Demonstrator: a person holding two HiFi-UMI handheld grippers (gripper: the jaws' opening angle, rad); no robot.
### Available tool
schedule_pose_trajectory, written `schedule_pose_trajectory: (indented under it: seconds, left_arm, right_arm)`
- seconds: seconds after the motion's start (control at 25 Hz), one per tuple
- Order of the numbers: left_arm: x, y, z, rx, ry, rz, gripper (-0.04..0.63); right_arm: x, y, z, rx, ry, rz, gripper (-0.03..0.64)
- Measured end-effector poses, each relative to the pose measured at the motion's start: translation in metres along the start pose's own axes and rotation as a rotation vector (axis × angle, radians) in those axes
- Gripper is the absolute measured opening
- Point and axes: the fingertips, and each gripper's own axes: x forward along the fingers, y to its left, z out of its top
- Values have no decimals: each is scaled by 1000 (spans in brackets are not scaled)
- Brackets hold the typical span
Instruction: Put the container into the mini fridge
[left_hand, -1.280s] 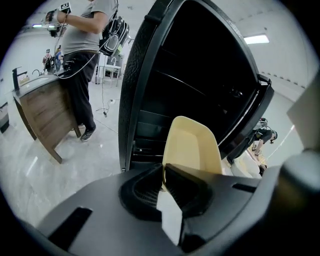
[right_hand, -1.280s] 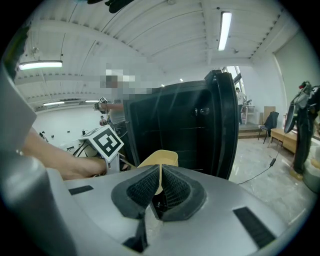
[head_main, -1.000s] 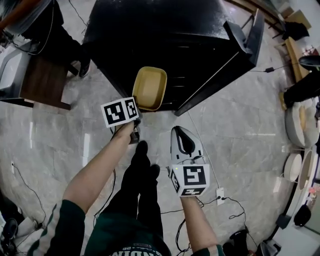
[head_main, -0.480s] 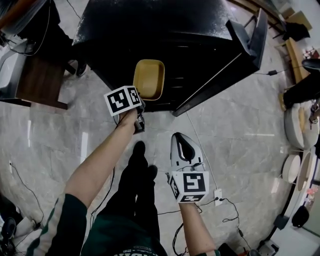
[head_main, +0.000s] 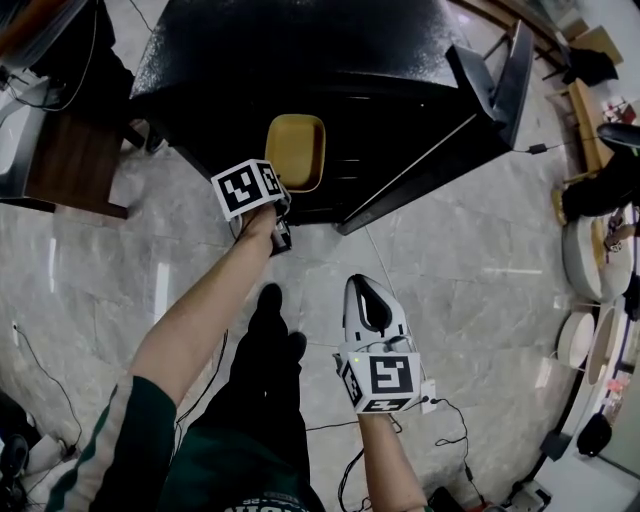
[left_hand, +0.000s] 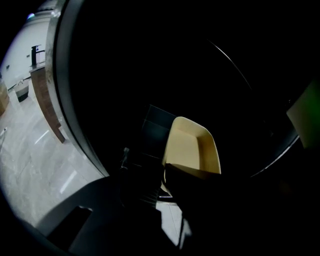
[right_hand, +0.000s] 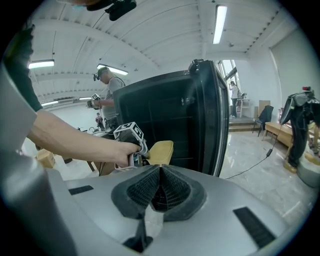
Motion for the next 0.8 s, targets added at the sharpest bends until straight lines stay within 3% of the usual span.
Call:
schedule_pose_trajectory:
  seconds: [0.8]
  left_arm:
    - [23,-15,31,-226,-47,-78,40]
  right_arm:
    - [-8,-14,-10,28,31,-36,37]
